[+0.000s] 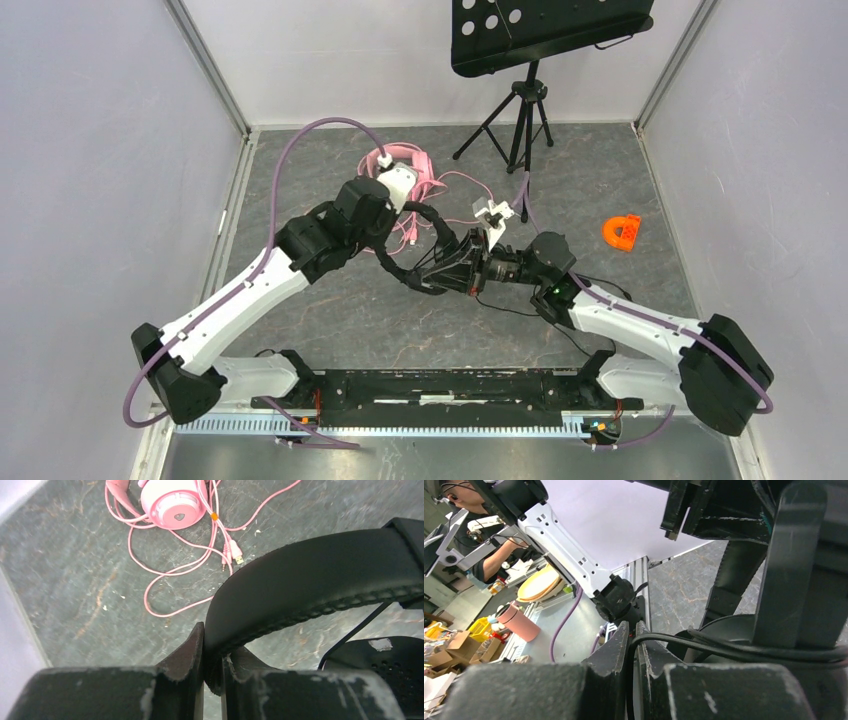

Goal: Wrap the headphones
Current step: Wrap the headphones cable around the headphones.

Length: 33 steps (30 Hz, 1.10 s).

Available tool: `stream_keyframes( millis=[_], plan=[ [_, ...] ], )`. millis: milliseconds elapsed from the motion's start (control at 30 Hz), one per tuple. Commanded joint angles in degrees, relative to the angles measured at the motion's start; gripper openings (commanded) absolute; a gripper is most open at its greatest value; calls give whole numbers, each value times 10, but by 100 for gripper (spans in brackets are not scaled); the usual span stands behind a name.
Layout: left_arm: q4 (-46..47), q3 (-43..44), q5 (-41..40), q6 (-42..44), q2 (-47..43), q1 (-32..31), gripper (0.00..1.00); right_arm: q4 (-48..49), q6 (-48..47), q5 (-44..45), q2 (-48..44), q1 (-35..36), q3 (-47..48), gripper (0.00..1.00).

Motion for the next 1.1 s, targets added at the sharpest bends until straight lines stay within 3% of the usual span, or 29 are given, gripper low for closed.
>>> stream_keyframes(
  millis=[0, 267, 467, 1067],
  plan=[
    [38, 9, -40, -183, -34, 5, 2, 38, -34, 14, 15, 17, 36, 14],
    [37, 8, -105, -291, -29, 5, 2, -32, -122, 26, 25, 33, 57, 16],
    [48, 11, -91, -338, -38, 5, 2, -60, -214, 88, 11, 41, 32, 13],
    [110, -6, -42, -438, -81, 6, 2, -41, -346, 198, 0, 85, -4, 9]
  ],
)
